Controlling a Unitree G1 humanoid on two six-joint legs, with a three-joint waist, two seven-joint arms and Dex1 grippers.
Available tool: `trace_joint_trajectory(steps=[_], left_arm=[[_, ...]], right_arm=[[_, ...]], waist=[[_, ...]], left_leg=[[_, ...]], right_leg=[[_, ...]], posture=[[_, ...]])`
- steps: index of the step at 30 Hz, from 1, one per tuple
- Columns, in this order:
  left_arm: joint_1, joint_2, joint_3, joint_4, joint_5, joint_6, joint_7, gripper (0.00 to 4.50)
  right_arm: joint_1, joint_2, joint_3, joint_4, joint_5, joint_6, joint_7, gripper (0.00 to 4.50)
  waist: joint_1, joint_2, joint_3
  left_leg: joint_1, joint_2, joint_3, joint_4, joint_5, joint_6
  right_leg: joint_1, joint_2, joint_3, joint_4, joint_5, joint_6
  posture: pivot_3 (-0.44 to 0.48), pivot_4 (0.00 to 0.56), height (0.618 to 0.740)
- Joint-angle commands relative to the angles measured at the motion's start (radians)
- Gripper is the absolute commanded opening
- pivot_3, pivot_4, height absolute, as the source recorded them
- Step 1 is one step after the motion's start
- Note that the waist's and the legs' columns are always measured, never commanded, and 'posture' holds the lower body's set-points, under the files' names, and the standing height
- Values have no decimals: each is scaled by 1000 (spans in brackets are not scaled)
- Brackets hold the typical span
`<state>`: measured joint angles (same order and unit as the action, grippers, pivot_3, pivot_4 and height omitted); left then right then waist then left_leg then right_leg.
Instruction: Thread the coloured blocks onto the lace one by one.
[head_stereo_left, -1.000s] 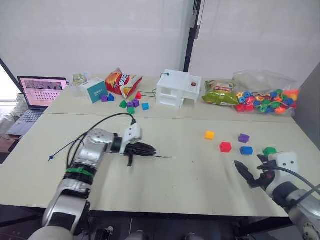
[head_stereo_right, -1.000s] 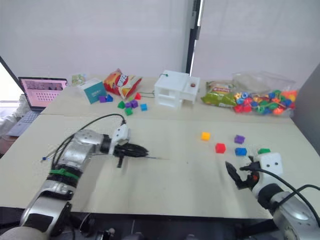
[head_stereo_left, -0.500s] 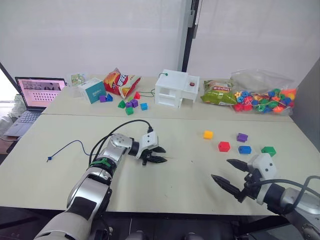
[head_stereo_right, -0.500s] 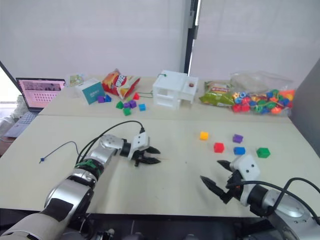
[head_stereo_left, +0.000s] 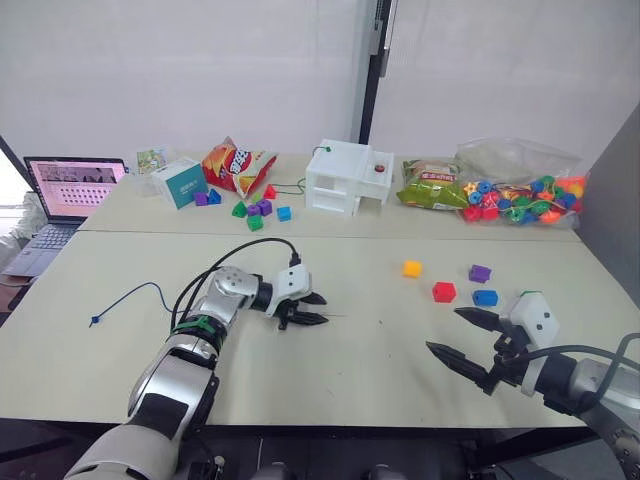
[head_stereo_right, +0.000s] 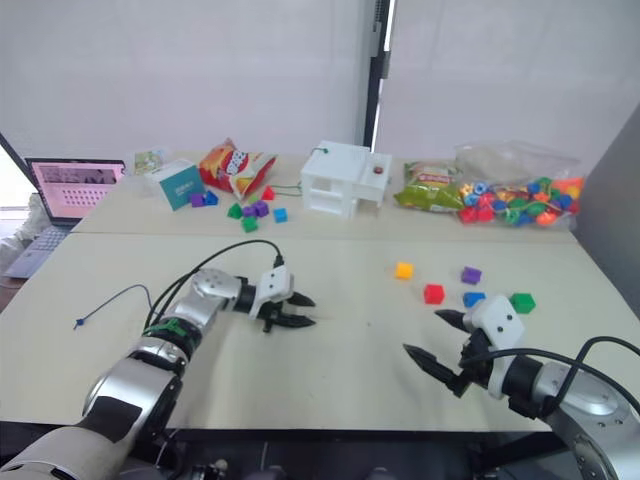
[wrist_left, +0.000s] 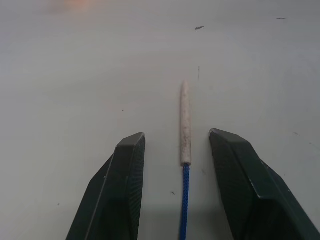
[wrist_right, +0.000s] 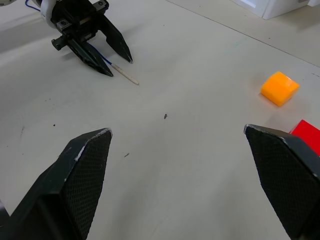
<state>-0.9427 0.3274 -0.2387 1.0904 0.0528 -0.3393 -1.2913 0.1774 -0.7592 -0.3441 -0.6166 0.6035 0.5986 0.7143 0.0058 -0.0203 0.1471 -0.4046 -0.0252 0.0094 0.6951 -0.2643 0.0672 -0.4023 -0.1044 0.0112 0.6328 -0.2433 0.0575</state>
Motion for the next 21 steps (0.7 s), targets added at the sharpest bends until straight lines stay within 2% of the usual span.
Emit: trace_joint_trajectory(steps=[1, 3, 6, 10, 21], left_arm=[[36, 40, -25, 32, 50, 27, -17, 2149], [38, 39, -27, 29, 50, 35, -26, 2149], [42, 34, -32, 30, 54, 40, -32, 1348], [46, 22, -37, 23, 55, 48, -40, 53], [32, 19, -26, 11, 40, 48, -48, 16]], right_arm=[[-4, 2, -34, -23, 11, -7, -11, 4500], [-4, 2, -36, -23, 13, -8, -14, 4500], [-6, 4, -33, -27, 14, -7, -20, 4500], [-8, 9, -38, -29, 20, -8, -30, 4500], [-7, 15, -51, -36, 27, -4, -52, 4500]], waist=[[-1, 0, 0], [-1, 0, 0], [-1, 0, 0], [1, 0, 0], [3, 0, 0]], left_leg=[[0, 0, 0, 0, 0, 0], [0, 0, 0, 0, 0, 0], [0, 0, 0, 0, 0, 0], [0, 0, 0, 0, 0, 0], [0, 0, 0, 0, 0, 0]], right_leg=[[0, 0, 0, 0, 0, 0], [0, 0, 0, 0, 0, 0], [0, 0, 0, 0, 0, 0], [1, 0, 0, 0, 0, 0], [0, 0, 0, 0, 0, 0]], posture=[[0, 150, 740], [0, 150, 740], [0, 150, 740], [0, 150, 740], [0, 150, 740]])
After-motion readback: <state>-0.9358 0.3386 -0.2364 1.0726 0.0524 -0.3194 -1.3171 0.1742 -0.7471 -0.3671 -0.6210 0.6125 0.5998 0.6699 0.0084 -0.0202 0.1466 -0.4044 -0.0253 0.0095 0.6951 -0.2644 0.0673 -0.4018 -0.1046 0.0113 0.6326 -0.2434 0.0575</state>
